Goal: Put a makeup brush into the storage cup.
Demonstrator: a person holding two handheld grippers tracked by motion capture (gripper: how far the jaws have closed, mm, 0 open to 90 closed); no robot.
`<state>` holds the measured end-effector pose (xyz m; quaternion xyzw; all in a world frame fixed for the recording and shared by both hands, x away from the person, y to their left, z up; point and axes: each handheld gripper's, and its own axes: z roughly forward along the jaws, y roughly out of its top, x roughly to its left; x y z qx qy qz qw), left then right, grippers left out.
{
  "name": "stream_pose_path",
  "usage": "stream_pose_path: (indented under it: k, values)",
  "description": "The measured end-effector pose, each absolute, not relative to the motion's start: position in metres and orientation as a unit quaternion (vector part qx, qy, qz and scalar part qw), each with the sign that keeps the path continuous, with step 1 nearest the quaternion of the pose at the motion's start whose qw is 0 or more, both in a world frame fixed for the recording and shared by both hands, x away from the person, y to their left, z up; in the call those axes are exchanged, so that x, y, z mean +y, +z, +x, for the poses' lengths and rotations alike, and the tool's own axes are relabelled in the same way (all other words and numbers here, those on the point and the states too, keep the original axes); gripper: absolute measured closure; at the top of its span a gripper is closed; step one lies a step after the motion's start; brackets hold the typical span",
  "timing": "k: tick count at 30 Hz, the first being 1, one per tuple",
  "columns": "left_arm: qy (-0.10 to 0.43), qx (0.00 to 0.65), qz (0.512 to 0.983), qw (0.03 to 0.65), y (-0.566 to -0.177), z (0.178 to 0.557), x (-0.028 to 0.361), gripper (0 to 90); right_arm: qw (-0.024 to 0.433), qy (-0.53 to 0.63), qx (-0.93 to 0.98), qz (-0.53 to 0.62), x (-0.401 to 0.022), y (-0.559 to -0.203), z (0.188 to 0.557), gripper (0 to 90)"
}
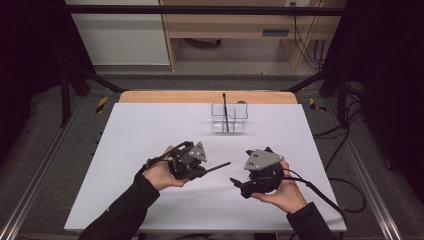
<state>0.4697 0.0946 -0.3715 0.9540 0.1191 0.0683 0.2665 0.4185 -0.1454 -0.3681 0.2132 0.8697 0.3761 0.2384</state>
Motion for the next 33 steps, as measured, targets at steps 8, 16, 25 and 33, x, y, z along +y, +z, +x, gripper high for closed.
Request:
stream_pose_path:
  k: [8, 16, 25, 33]
  values:
    - [0.052, 0.113, 0.955, 0.268, -0.368, 0.468, 0.090, 84.1, 0.244, 0.336, 0.894, 0.171, -0.133, -0.366, 0.415, 12.5]
    - [0.046, 0.110, 0.956, 0.269, -0.364, 0.469, 0.085, 84.1, 0.247, 0.322, 0.903, 0.143, -0.128, -0.366, 0.414, 13.5]
    - [0.027, 0.105, 0.960, 0.259, -0.365, 0.471, 0.079, 84.1, 0.269, 0.271, 0.918, 0.103, -0.120, -0.368, 0.412, 15.1]
    - [0.016, 0.105, 0.959, 0.262, -0.362, 0.471, 0.075, 84.1, 0.276, 0.256, 0.923, 0.079, -0.112, -0.371, 0.410, 20.3]
